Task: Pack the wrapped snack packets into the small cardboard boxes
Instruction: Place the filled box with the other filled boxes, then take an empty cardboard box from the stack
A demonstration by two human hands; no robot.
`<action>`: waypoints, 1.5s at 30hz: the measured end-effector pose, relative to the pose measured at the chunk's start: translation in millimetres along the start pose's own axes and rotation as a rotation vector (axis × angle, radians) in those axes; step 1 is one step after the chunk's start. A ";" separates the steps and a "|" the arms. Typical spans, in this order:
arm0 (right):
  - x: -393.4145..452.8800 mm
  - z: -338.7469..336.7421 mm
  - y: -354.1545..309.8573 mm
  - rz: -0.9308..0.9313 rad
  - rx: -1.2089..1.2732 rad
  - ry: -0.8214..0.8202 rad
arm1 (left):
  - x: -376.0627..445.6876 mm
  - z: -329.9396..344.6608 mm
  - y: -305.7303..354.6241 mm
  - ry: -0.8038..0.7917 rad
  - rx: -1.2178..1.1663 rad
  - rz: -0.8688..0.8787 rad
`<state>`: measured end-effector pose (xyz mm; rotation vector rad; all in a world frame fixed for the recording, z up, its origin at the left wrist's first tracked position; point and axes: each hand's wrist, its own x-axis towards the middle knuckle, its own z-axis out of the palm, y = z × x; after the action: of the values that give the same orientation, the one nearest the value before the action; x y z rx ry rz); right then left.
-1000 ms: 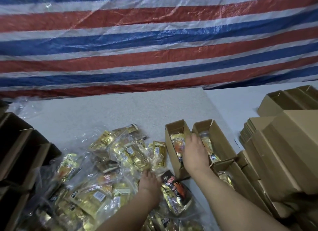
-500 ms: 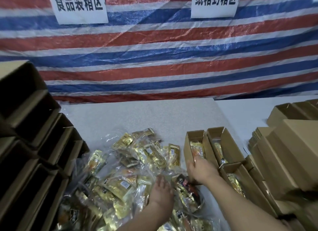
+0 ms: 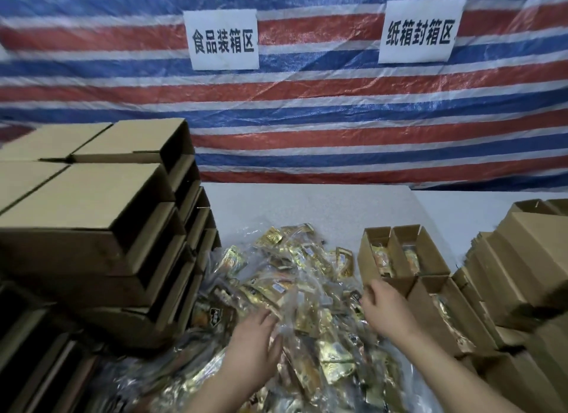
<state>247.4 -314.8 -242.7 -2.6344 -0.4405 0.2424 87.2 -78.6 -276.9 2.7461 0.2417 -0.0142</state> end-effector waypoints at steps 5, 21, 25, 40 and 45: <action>-47.2 30.4 -27.4 -0.051 0.107 -0.103 | -63.9 -1.4 -19.6 0.069 -0.316 -0.208; -86.1 7.0 -171.2 -0.246 0.435 -0.095 | -92.4 -169.0 -22.2 0.669 -0.274 -0.103; -77.6 -11.9 -211.6 -0.362 0.368 0.006 | -63.3 -238.6 -48.3 0.853 0.051 -0.206; -65.4 -19.1 -285.6 -0.475 0.314 -0.030 | -33.8 -267.5 -58.9 0.457 0.360 -0.439; -58.7 -61.6 -300.2 -0.530 0.342 0.063 | -58.8 -288.9 -31.5 0.604 0.185 -0.329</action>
<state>127.7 -106.5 -43.5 -2.0988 -0.9575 0.0541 17.2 48.6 -18.3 2.7813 0.8883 0.7411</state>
